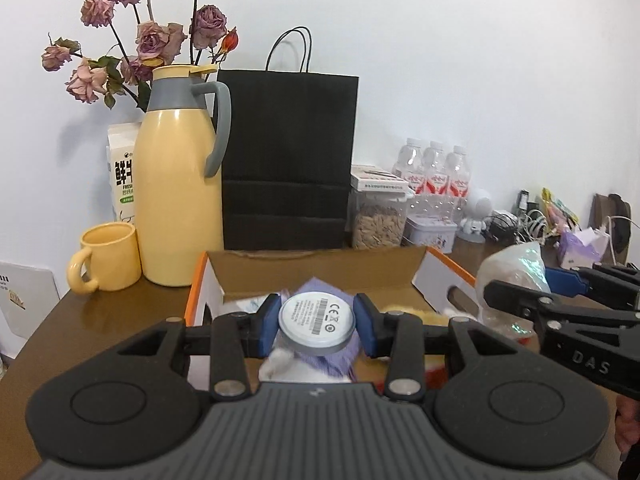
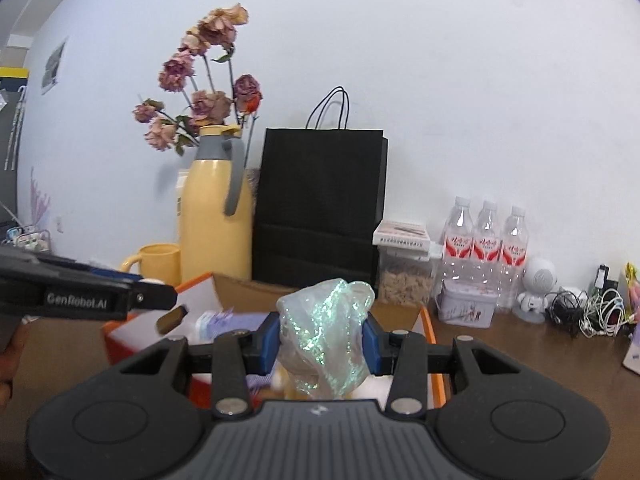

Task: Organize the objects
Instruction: 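Carry bag and white container into the box and open both tools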

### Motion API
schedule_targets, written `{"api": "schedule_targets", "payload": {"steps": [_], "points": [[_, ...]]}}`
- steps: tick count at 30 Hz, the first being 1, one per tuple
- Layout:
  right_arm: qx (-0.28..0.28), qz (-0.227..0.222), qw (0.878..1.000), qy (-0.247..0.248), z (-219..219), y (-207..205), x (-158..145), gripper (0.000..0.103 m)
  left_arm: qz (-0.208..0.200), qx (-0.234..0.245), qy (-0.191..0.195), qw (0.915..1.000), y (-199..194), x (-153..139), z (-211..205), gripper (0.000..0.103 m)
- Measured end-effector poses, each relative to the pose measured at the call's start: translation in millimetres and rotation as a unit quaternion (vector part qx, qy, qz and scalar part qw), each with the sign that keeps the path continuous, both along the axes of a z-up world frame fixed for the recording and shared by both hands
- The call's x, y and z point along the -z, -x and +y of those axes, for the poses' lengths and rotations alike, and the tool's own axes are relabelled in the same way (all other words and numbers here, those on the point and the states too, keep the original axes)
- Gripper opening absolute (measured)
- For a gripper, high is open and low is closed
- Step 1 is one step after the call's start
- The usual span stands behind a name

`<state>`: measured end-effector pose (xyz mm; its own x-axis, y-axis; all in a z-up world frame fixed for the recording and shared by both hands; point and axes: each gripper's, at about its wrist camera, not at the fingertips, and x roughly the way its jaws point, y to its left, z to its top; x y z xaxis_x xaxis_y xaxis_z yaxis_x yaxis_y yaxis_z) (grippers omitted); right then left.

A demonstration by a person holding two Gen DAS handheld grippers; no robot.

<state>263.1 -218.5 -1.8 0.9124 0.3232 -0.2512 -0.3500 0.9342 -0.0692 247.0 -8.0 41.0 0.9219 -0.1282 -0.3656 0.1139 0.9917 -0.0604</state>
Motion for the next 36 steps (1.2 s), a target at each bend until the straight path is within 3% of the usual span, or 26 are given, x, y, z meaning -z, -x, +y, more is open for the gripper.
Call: {"api": "schedule_targets", "payload": {"steps": [11, 20, 22, 23, 26, 28, 29, 30, 36], "points": [[0.035, 0.037, 0.998, -0.019, 12.4, -91.5, 2.5, 0.04, 0.023, -0.048, 0.031, 0.9981, -68.8, 7.0, 5.2, 0.04], [0.037, 0.069, 0.997, -0.013, 11.6, -108.7, 23.6, 0.041, 0.056, -0.055, 0.018, 0.9967, -84.5, 29.6, 8.2, 0.04], [0.037, 0.072, 0.997, -0.01, 12.1, -107.5, 24.3, 0.047, 0.052, -0.057, 0.015, 0.9969, -82.5, 29.4, 7.7, 0.041], [0.037, 0.072, 0.997, -0.009, 11.8, -106.7, 24.0, 0.049, 0.05, -0.059, 0.013, 0.9969, -81.0, 29.1, 7.7, 0.043], [0.042, 0.073, 0.996, -0.007, 10.4, -104.3, 23.5, 0.064, 0.039, -0.069, 0.009, 0.9968, -78.5, 27.2, 7.8, 0.072], [0.047, 0.075, 0.996, -0.009, 8.5, -104.1, 23.3, 0.09, 0.028, -0.08, 0.006, 0.9964, -76.1, 25.7, 8.4, 0.09], [0.05, 0.076, 0.996, -0.009, 7.5, -104.1, 23.1, 0.096, 0.023, -0.088, 0.003, 0.9958, -75.7, 24.9, 8.2, 0.103], [0.052, 0.076, 0.996, -0.009, 7.4, -104.1, 23.4, 0.103, 0.014, -0.098, 0.003, 0.995, -74.2, 24.8, 8.3, 0.103], [0.055, 0.082, 0.995, -0.006, 9.3, -104.9, 24.1, 0.103, 0.012, -0.105, 0.007, 0.9944, -73.6, 22.6, 9.6, 0.103]]}}
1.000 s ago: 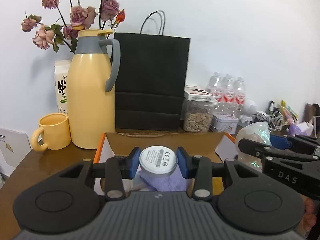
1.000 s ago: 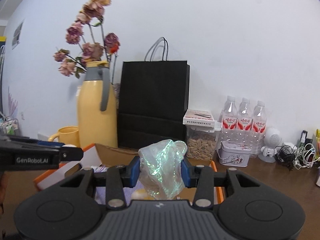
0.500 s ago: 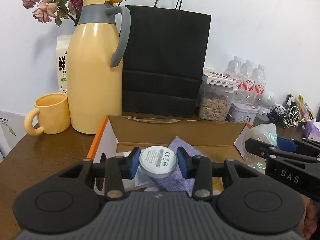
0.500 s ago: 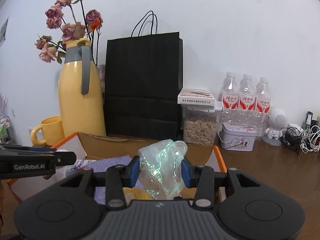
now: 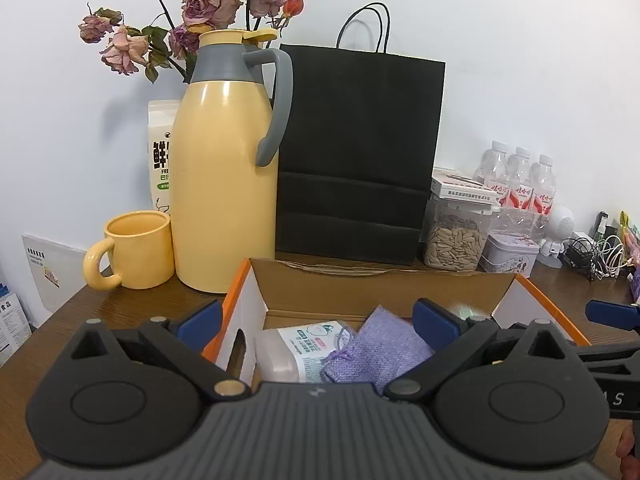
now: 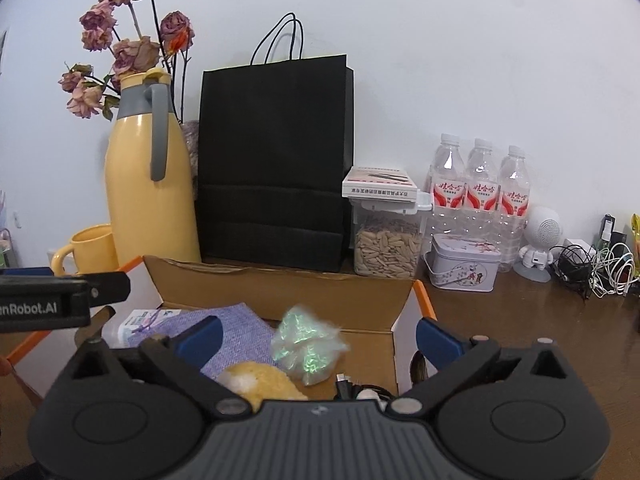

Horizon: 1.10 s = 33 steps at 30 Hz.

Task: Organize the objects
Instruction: 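Carry bag and white container into the box and open both tools, then withdraw both tools from the box toward the remaining items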

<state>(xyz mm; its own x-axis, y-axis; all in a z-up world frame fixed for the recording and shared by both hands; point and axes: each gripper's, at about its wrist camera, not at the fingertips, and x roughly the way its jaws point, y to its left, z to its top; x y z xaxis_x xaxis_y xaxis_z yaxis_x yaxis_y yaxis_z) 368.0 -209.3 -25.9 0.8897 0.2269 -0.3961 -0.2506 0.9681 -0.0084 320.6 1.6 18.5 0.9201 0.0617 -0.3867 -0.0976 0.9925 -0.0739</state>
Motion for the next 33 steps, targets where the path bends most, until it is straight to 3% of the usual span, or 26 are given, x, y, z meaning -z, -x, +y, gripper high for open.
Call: {"api": "schedule_targets", "payload": {"steps": [18, 33], "points": [[-0.007, -0.012, 1.0, 0.002, -0.1, 14.0, -10.8, 0.103, 0.0, 0.009, 0.008, 0.9999, 10.4, -6.1, 2.9, 0.103], [-0.009, -0.024, 1.0, -0.003, -25.1, 92.4, -20.0, 0.103, -0.008, 0.011, 0.013, 0.9998, 91.5, -16.6, 28.9, 0.103]]}}
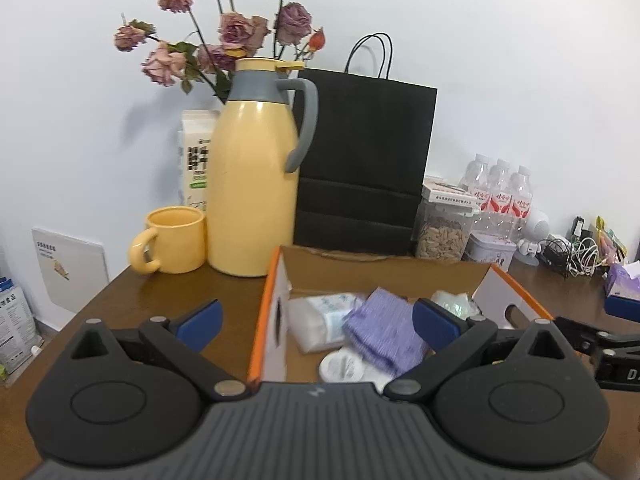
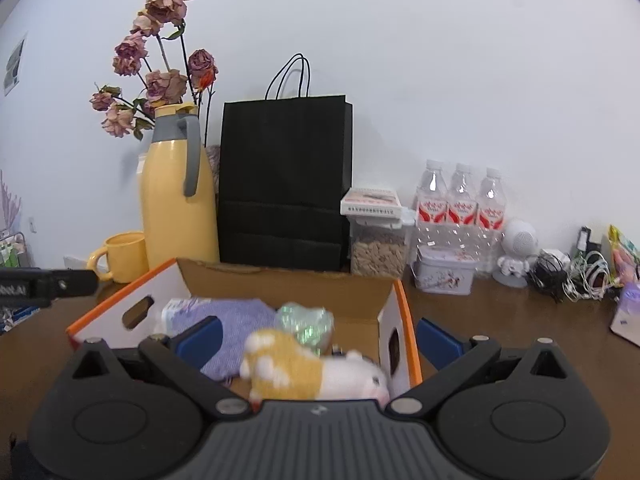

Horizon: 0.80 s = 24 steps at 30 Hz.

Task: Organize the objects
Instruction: 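Withdraw both tools from the box toward the remaining items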

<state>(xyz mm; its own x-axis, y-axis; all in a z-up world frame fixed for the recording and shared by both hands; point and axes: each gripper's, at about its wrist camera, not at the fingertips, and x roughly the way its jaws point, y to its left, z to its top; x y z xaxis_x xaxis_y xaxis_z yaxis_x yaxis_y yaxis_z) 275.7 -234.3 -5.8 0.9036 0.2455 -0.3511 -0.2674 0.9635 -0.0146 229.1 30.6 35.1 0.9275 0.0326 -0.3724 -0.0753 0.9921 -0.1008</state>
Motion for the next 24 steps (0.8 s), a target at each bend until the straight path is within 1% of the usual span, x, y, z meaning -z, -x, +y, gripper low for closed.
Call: {"api": "schedule_targets", "payload": {"steps": [7, 14, 20, 24], "points": [[0.001, 0.016, 1.0, 0.005, -11.8, 42.2, 10.6, 0.103, 0.012, -0.009, -0.008, 0.9999, 38.9, 2.7, 14.2, 0.103], [-0.002, 0.041, 0.999, 0.007, -18.8, 75.0, 25.6, 0.103, 0.031, -0.008, -0.009, 0.9995, 64.3, 11.4, 19.6, 0.103], [-0.004, 0.06, 0.998, 0.011, -23.5, 94.8, 38.7, 0.103, 0.047, -0.003, -0.005, 0.9989, 78.0, 20.2, 21.5, 0.103], [-0.004, 0.076, 0.997, 0.013, -25.7, 97.2, 47.3, 0.103, 0.053, -0.002, -0.005, 0.9986, 83.2, 24.6, 22.6, 0.103]]}}
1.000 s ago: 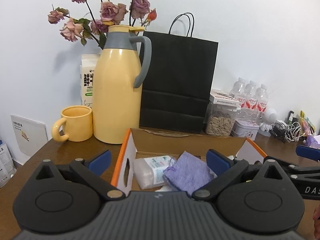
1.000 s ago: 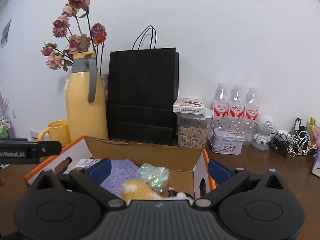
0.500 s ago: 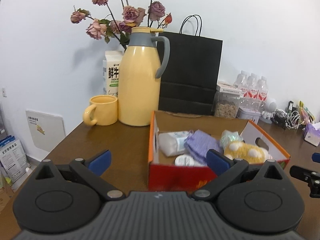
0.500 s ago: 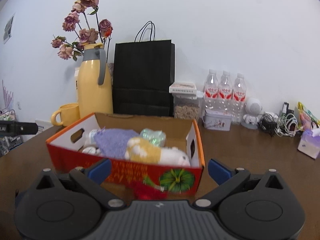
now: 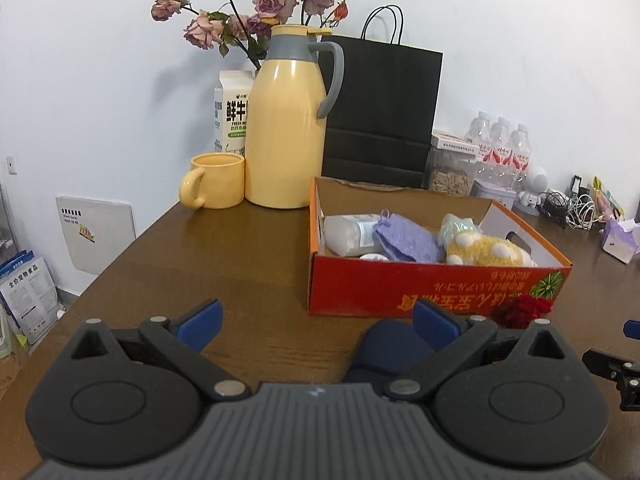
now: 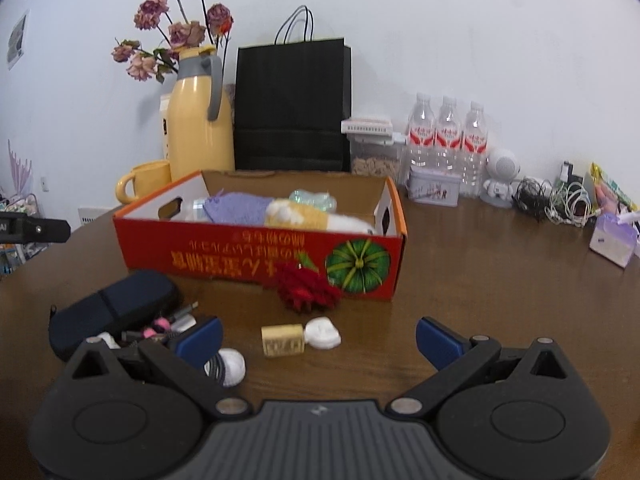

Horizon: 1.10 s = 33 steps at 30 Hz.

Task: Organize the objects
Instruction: 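Withdraw both tools from the box toward the remaining items, then grasp the small yellow block with the right tool while the left tool grasps the navy glasses case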

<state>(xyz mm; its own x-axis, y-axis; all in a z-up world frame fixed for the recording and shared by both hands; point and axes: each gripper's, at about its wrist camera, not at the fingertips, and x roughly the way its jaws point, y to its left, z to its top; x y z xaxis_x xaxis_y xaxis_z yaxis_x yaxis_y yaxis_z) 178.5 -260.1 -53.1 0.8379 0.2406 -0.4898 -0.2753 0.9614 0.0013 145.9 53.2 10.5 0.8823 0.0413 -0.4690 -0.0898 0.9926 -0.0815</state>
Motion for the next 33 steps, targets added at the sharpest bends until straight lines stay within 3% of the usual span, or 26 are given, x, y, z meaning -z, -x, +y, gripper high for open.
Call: {"api": "schedule_targets", "payload": {"steps": [8, 10, 14, 22, 33], "points": [[-0.008, 0.027, 1.0, 0.006, 6.5, -16.9, 14.7, 0.1, 0.005, 0.004, 0.001, 1.0, -0.3, 4.0, -2.8, 0.103], [-0.018, 0.034, 0.999, 0.009, 11.7, -22.4, 18.1, 0.085, 0.007, 0.007, 0.001, 0.9999, -0.8, 5.8, -3.9, 0.103], [-0.039, 0.045, 0.998, 0.01, 21.2, -35.1, 21.5, 0.078, 0.012, 0.009, 0.0, 0.9999, -2.7, 8.4, -6.5, 0.103], [-0.054, 0.057, 0.997, 0.015, 33.8, -53.0, 28.9, 0.03, 0.018, 0.017, 0.002, 0.9997, -6.8, 12.1, -10.3, 0.103], [-0.053, 0.023, 0.998, 0.014, 32.4, -42.4, 28.4, 0.029, 0.027, 0.019, 0.002, 0.9995, -10.6, 16.8, -15.6, 0.103]]}}
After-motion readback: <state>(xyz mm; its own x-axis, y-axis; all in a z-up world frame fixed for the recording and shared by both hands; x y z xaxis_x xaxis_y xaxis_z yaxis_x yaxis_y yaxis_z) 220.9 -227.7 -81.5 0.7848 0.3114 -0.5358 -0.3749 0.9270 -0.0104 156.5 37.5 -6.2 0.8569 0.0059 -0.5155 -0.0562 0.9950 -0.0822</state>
